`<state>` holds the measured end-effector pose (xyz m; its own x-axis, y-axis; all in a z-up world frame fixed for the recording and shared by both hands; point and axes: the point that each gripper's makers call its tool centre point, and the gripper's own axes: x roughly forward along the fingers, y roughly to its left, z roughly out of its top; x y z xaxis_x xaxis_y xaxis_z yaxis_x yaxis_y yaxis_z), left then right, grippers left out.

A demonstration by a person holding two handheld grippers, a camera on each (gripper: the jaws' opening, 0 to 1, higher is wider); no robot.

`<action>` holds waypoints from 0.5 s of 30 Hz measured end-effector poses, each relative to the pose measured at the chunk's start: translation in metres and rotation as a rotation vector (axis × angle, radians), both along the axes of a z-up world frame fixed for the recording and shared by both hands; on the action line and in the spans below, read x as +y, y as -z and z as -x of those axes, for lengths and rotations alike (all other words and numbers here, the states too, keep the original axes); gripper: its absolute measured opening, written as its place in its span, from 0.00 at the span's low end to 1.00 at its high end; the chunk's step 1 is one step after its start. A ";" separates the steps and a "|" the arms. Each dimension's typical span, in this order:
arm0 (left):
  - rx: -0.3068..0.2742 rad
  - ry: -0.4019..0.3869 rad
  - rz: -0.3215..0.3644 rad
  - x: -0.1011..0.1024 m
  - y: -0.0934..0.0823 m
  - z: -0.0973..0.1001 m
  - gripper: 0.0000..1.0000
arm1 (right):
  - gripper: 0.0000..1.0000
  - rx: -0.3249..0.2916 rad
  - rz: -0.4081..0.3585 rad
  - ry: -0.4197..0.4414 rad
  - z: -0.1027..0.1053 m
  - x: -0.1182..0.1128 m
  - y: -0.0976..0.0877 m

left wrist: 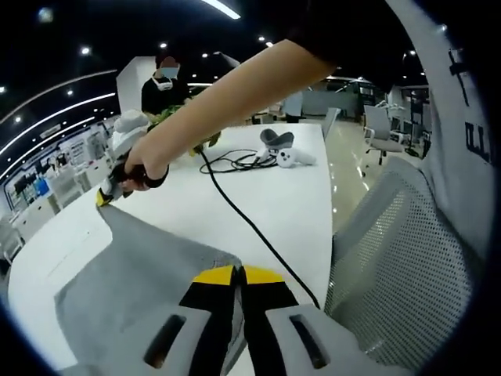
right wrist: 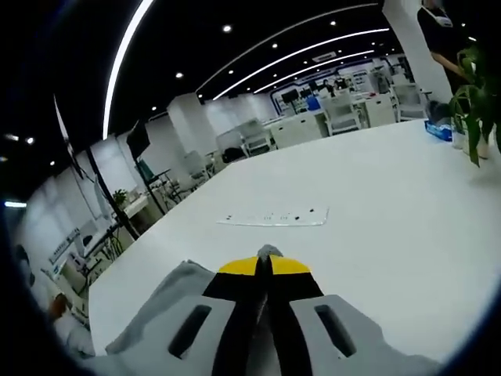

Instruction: Fold the towel on the table until its edges align and the towel forms a compact rectangular stack.

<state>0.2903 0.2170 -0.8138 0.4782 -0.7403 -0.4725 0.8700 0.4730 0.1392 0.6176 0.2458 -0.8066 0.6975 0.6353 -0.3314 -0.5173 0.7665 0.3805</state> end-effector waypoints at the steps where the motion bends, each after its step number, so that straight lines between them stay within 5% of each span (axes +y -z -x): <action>1: 0.004 -0.006 -0.004 0.003 0.001 0.000 0.02 | 0.00 -0.004 0.001 -0.008 0.002 0.004 -0.002; 15: 0.039 -0.197 0.052 0.064 -0.016 0.003 0.02 | 0.00 -0.022 -0.037 -0.065 0.006 0.054 -0.021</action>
<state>0.2871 0.2805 -0.7973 0.5984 -0.6582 -0.4569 0.7640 0.6405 0.0779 0.6118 0.2995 -0.7851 0.6612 0.6912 -0.2918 -0.5745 0.7166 0.3955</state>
